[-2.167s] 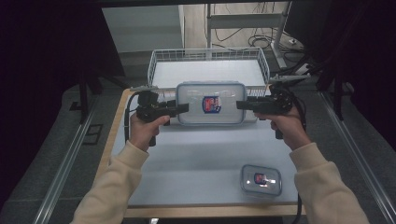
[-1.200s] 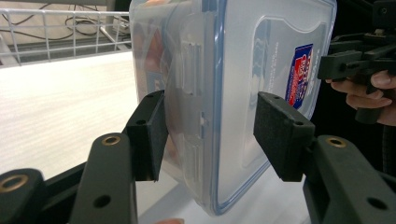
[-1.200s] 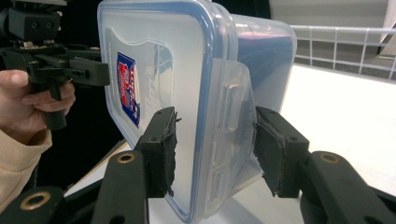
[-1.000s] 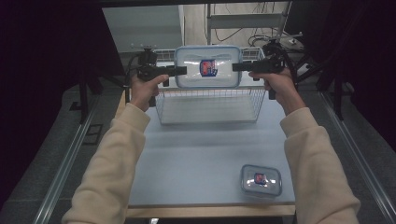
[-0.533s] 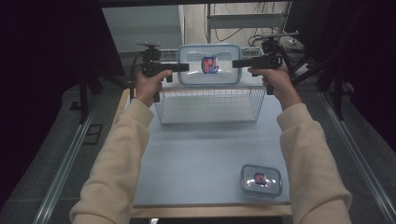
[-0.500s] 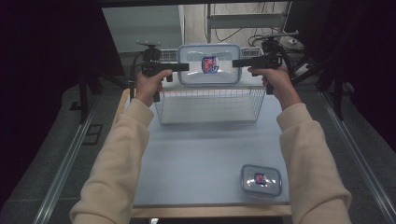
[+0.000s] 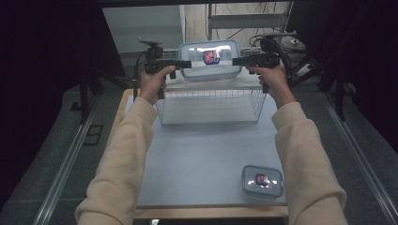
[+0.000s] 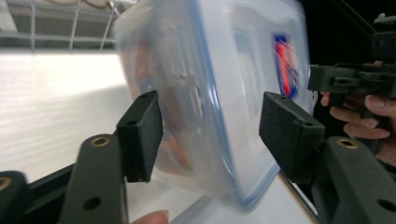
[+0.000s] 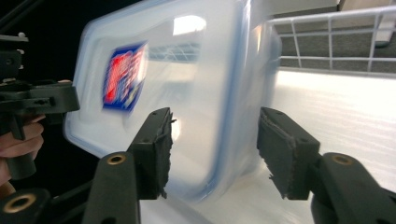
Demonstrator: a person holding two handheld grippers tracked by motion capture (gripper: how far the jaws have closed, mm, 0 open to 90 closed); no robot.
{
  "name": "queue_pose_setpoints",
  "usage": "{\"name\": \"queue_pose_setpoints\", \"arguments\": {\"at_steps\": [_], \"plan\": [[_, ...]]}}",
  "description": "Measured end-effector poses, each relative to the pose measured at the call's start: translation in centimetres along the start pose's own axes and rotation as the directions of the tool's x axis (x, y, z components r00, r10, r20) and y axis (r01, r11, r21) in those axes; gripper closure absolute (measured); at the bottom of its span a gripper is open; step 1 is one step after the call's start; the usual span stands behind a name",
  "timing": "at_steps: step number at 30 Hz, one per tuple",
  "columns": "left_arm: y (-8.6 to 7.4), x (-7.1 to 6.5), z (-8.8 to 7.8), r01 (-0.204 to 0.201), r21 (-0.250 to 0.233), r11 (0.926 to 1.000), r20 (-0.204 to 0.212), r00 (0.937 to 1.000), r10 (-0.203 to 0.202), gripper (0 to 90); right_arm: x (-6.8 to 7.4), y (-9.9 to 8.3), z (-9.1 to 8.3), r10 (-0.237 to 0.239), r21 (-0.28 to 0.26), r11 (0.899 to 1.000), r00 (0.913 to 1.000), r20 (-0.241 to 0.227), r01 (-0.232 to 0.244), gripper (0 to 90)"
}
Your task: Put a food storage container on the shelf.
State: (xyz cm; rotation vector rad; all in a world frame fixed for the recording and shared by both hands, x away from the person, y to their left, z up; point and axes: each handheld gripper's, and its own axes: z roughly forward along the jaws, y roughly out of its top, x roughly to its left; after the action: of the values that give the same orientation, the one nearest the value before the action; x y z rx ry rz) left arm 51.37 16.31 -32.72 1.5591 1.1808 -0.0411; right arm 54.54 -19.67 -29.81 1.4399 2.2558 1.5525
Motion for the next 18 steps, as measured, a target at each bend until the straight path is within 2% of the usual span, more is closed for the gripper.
{"name": "queue_pose_setpoints", "arguments": {"at_steps": [1, 3, 4, 6, 9, 10, 12, 13, 16, 18], "plan": [[0.0, 0.5, 0.2, 0.022, 0.007, 0.9997, 0.005, 0.9997, -0.022, 34.2, 0.0, -0.1, 0.2, -0.004, 0.001, 1.0, 0.9998, 0.018, 0.004, 43.2], [-0.1, 1.0, 0.3, 0.049, -0.007, 0.9988, 0.028, 0.9984, -0.048, 31.1, -0.2, -0.3, 0.4, 0.035, -0.018, 0.999, 0.9994, 0.001, -0.035, 43.8], [-0.1, 1.1, 0.4, 0.056, -0.011, 0.9984, 0.033, 0.9979, -0.055, 31.1, -0.2, -0.4, 0.3, 0.033, -0.024, 0.999, 0.9994, 0.001, -0.033, 43.8], [-0.1, 1.1, 0.5, 0.062, -0.011, 0.998, 0.026, 0.9978, -0.062, 29.9, -0.1, -0.4, 0.2, 0.027, -0.024, 0.999, 0.9996, 0.001, -0.027, 44.4], [0.0, 1.1, 1.0, 0.069, 0.028, 0.9972, 0.016, 0.9975, -0.069, 22.7, 0.0, -0.5, -0.3, 0.017, -0.024, 1.0, 0.9999, 0.001, -0.017, 42.9], [-0.1, 1.1, 1.0, 0.064, 0.02, 0.9978, 0.015, 0.9978, -0.064, 19.6, 0.0, -0.5, -0.5, 0.016, -0.033, 0.999, 0.9998, 0.007, -0.016, 42.9], [-0.2, 1.0, 0.9, 0.067, 0.009, 0.9977, 0.003, 0.9978, -0.067, 19.3, 0.0, -0.7, -0.8, 0.011, -0.047, 0.999, 0.9999, -0.001, -0.011, 42.0], [-0.3, 1.0, 0.8, 0.056, 0.008, 0.9984, -0.006, 0.9984, -0.056, 18.0, 0.0, -0.8, -1.1, 0.004, -0.055, 0.998, 1.0, -0.001, -0.004, 42.0], [-0.3, 1.0, 0.5, 0.057, 0.015, 0.9983, -0.019, 0.9982, -0.056, 15.3, -0.1, -1.2, -1.7, 0.0, -0.065, 0.998, 1.0, -0.009, 0.0, 41.8], [-0.2, 0.9, 0.3, 0.058, 0.024, 0.998, -0.013, 0.9982, -0.058, 10.3, -0.2, -1.6, -2.0, -0.007, -0.068, 0.998, 0.9998, -0.017, 0.006, 41.5]]}}
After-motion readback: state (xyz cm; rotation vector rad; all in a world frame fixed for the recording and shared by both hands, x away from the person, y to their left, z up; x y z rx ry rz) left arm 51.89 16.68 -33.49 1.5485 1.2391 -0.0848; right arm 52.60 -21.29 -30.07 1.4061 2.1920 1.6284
